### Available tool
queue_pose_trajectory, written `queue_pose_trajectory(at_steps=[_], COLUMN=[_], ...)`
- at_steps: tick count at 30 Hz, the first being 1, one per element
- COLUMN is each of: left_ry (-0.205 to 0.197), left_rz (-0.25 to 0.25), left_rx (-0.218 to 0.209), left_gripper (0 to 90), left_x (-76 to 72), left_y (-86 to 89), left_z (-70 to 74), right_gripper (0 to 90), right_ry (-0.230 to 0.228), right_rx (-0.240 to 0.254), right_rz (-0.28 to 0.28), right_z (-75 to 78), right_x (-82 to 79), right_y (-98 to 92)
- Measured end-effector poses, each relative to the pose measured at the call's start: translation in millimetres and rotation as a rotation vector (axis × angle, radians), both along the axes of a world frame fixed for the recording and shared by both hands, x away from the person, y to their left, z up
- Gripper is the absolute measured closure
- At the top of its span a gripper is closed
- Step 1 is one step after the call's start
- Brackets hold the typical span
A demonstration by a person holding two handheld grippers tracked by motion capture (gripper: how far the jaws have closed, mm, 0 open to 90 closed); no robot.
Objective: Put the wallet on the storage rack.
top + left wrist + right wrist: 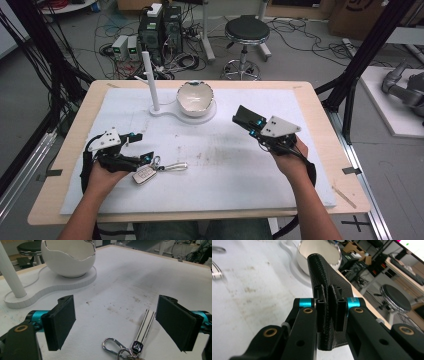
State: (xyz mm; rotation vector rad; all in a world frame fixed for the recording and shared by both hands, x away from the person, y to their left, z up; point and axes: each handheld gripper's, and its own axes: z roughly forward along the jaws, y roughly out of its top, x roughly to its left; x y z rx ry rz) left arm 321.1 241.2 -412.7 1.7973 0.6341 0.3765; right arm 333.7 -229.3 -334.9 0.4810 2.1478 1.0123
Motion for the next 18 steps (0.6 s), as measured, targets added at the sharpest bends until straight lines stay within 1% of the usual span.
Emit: queue_pose_trajectory(at_steps=[2, 3, 4, 5, 6, 7, 9, 10, 11, 12, 13, 14, 15, 16, 17, 18], left_ry=[-0.003, -0.005, -0.007, -0.004, -0.005, -0.008, -0.018, -0.018, -0.018, -0.019, -0.018, -0.019, -0.019, -0.022, -0.022, -0.022], left_rz=[0.002, 0.002, 0.005, 0.002, 0.001, 0.000, -0.004, -0.005, -0.007, -0.011, -0.009, -0.008, -0.008, -0.009, -0.008, -0.010], left_rx=[0.005, 0.007, 0.008, -0.001, -0.009, -0.011, -0.010, -0.009, -0.008, -0.005, -0.004, -0.002, -0.002, -0.001, -0.002, -0.003], left_gripper=[16.3, 16.3, 16.3, 16.3, 16.3, 16.3, 16.3, 16.3, 16.3, 16.3, 16.3, 16.3, 16.3, 16.3, 16.3, 16.3], left_x=[-0.1, -0.1, -0.2, -0.1, -0.4, -1.0, -1.6, -1.5, -1.3, -0.7, -0.5, -0.3, 0.0, 0.4, 0.4, 0.6], left_y=[0.2, 0.4, 0.8, 1.4, 1.5, 1.2, 0.4, 0.1, -0.2, -0.5, -1.0, -1.3, -1.5, -1.4, -1.4, -0.9], left_z=[0.4, 0.6, 1.1, 2.1, 2.8, 4.5, 6.1, 6.3, 6.1, 5.8, 5.5, 5.4, 5.3, 5.4, 5.4, 5.6], right_gripper=[85.2, 85.1, 85.1, 85.1, 85.1, 85.1, 85.1, 85.1, 85.1, 85.1, 85.1, 85.1, 85.1, 85.1, 85.1, 85.1], right_ry=[-0.005, -0.011, -0.011, -0.014, -0.014, -0.016, -0.019, -0.024, -0.028, -0.028, -0.028, -0.028, -0.032, -0.034, -0.034, -0.032], right_rx=[-0.011, -0.021, -0.021, -0.024, -0.024, -0.028, -0.031, -0.044, -0.045, -0.045, -0.049, -0.049, -0.050, -0.054, -0.054, -0.052], right_rz=[0.015, 0.025, 0.025, 0.041, 0.041, 0.049, 0.055, 0.062, 0.072, 0.072, 0.081, 0.081, 0.087, 0.101, 0.101, 0.117], right_z=[7.6, 16.4, 16.4, 25.9, 25.9, 34.1, 36.9, 41.6, 47.1, 47.1, 52.4, 52.4, 54.6, 58.2, 58.2, 59.7], right_x=[5.2, 12.1, 12.1, 20.6, 20.6, 28.3, 31.5, 36.6, 43.8, 43.8, 51.2, 51.2, 55.0, 62.1, 62.1, 67.7], right_y=[4.9, 11.5, 11.5, 19.2, 19.2, 27.4, 30.8, 36.6, 45.3, 45.3, 55.8, 55.8, 60.8, 73.0, 73.0, 83.7])
